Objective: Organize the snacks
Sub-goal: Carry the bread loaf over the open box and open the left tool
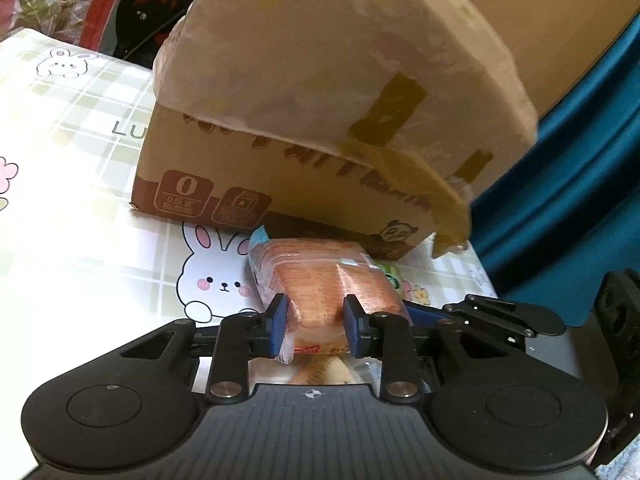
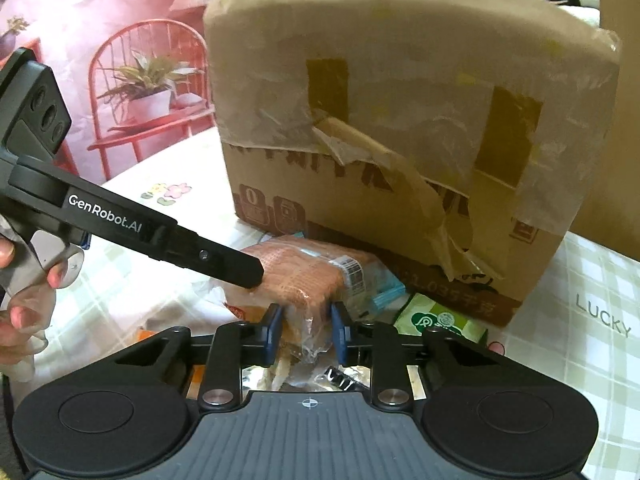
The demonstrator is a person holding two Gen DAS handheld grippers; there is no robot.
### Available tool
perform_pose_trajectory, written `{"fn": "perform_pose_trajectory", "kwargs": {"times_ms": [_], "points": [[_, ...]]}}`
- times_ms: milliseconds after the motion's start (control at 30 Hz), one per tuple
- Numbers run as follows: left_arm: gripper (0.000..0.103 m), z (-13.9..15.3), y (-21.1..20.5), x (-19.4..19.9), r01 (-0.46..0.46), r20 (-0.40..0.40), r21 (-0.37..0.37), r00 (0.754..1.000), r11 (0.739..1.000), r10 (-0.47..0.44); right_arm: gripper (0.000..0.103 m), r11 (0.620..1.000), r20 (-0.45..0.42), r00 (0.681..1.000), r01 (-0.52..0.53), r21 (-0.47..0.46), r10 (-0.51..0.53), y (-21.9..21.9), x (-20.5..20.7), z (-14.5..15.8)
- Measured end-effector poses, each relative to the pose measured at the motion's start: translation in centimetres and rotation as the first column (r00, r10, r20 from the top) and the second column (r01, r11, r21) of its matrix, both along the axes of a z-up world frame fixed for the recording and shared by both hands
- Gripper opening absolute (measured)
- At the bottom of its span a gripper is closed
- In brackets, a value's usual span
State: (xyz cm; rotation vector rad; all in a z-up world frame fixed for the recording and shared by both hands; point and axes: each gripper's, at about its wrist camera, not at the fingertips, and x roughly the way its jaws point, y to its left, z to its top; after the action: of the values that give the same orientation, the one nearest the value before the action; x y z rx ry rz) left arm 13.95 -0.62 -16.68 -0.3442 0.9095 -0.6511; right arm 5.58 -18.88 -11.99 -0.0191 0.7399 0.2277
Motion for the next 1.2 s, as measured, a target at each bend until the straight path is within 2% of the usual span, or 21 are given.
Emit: {"fn": "perform_pose_trajectory", "kwargs": {"times_ms": [133, 333, 467, 600, 833, 1000, 1200], "points": [[0.031, 2.0, 0.7, -2.0, -0.012, 0.06, 0.013, 0.998, 1.0, 0.011, 0.023, 1.0, 0.041, 0.999, -0.025, 0.004, 0.025, 0.5, -1.2, 1.5], [0.031, 5.9, 3.1, -4.9, -0.073, 0.16, -0.008, 0.984, 0.997, 0.074, 0.023, 0.996, 0.146, 0.985, -0.091, -0.007, 0.091, 2.5, -2.4, 5.3], [0.03, 9.5, 4.2, -6.3, -0.099, 0.257, -0.008, 0.961, 0.995, 0.098, 0.023, 0.992, 0.234, 0.965, -0.122, -0.004, 0.12, 3.6, -3.1, 8.6], [0.03, 13.3, 4.4, -7.1, -0.109, 0.356, -0.018, 0.928, 0.994, 0.108, 0.023, 0.99, 0.322, 0.937, -0.137, -0.018, 0.136, 3.8, -3.5, 12.3], [0.03, 18.3, 1.3, -4.6, -0.07, 0.477, -0.002, 0.877, 0.998, 0.063, 0.023, 0.993, 0.424, 0.898, -0.106, -0.05, 0.117, 1.3, -1.7, 18.2], [0.03, 18.7, -2.1, 0.1, -0.023, 0.458, -0.005, 0.889, 1.0, 0.023, 0.023, 0.996, 0.422, 0.903, -0.05, -0.079, 0.079, -2.1, 1.5, 19.6], [0.03, 17.1, -5.9, 4.4, 0.003, 0.403, 0.028, 0.915, 1.0, -0.014, 0.023, 0.997, 0.362, 0.932, 0.021, -0.079, 0.009, -6.3, 5.6, 17.2]]}}
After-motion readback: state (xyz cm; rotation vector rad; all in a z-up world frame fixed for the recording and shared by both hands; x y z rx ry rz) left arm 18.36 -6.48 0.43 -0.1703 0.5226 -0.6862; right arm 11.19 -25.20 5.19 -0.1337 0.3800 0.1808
